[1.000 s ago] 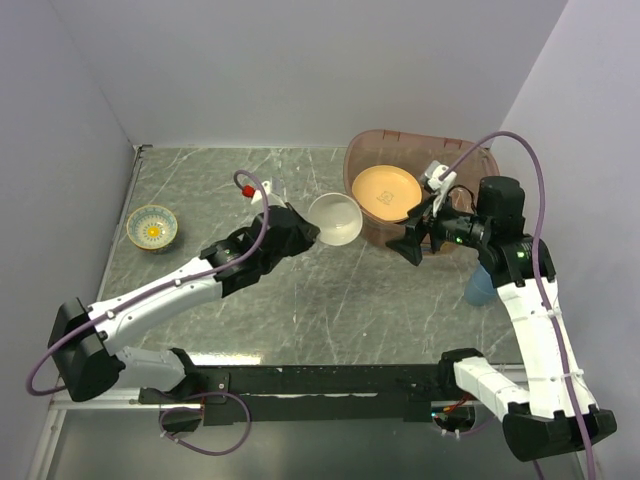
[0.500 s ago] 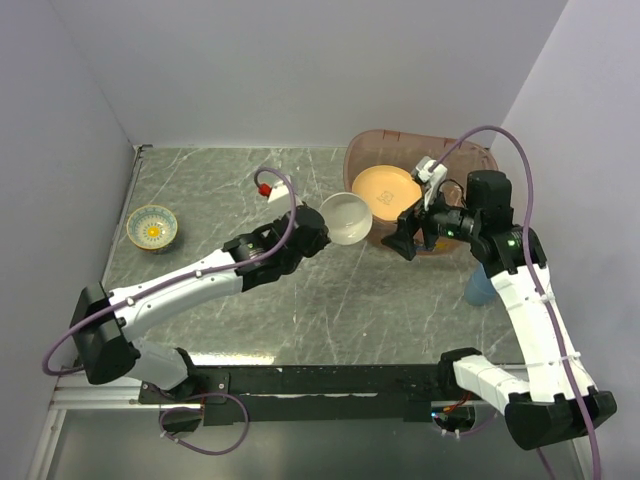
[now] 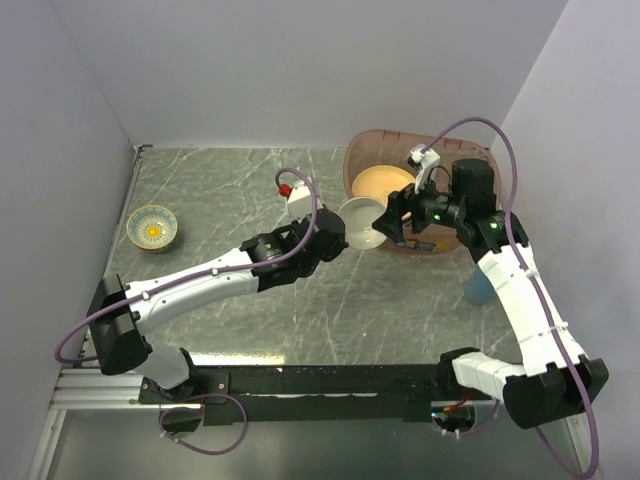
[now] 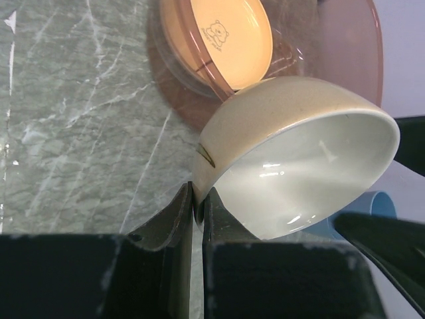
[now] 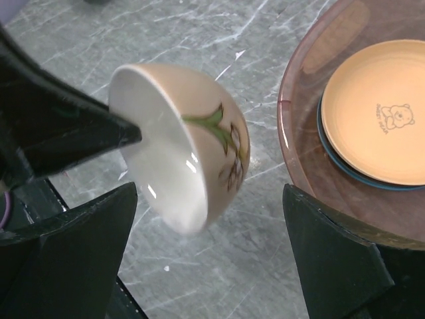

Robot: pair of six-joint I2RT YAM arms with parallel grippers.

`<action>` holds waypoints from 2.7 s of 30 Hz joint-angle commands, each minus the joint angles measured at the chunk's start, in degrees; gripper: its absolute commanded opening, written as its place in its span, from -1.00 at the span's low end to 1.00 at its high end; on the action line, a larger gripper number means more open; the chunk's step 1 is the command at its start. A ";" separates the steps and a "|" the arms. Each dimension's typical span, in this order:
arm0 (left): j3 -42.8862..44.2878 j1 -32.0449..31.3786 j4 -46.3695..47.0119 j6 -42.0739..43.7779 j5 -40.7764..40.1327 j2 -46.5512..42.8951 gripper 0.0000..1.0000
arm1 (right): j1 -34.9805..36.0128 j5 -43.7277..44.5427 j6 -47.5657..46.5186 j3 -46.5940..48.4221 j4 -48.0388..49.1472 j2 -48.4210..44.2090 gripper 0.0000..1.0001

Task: Place the mixed dishes into the plastic bin
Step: Pick up the bowl from the center of the board, then place the bowl in the plastic bin.

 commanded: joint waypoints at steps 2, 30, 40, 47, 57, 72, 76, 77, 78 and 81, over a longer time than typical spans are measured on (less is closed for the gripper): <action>4.98 -1.28 5.21 -2.23 -3.16 0.37 -0.98 | 2.34 5.07 2.38 3.08 3.14 2.33 0.79; -13.98 -1.02 30.78 15.42 16.86 -11.22 0.85 | -5.92 -7.49 2.82 1.59 4.54 1.63 -1.00; -18.92 5.92 26.84 25.36 23.91 -20.96 0.99 | -11.81 -11.36 2.82 0.80 5.16 -0.92 -1.00; -21.12 18.30 15.60 37.04 21.46 -29.85 0.99 | -16.64 -11.28 2.65 2.73 4.81 -0.31 -1.00; -28.94 22.28 7.50 49.18 7.39 -37.50 0.99 | -18.40 -6.09 1.59 8.44 3.23 4.43 -1.00; -30.44 22.28 6.00 50.77 7.04 -36.10 0.99 | -22.53 3.31 3.61 17.23 2.79 16.65 -1.00; -30.35 22.36 5.65 50.85 5.45 -36.01 0.99 | -23.24 5.86 3.88 18.12 3.75 19.38 -1.00; -30.44 22.36 5.74 50.85 5.19 -36.10 0.99 | -23.24 6.74 3.88 18.46 4.02 20.25 -1.00; -30.52 22.36 5.83 50.85 5.28 -36.10 0.99 | -23.33 8.31 4.05 18.56 4.28 20.87 -1.00; -30.70 22.36 6.18 51.03 5.45 -36.01 0.99 | -23.76 10.61 4.32 19.34 5.25 22.89 -1.00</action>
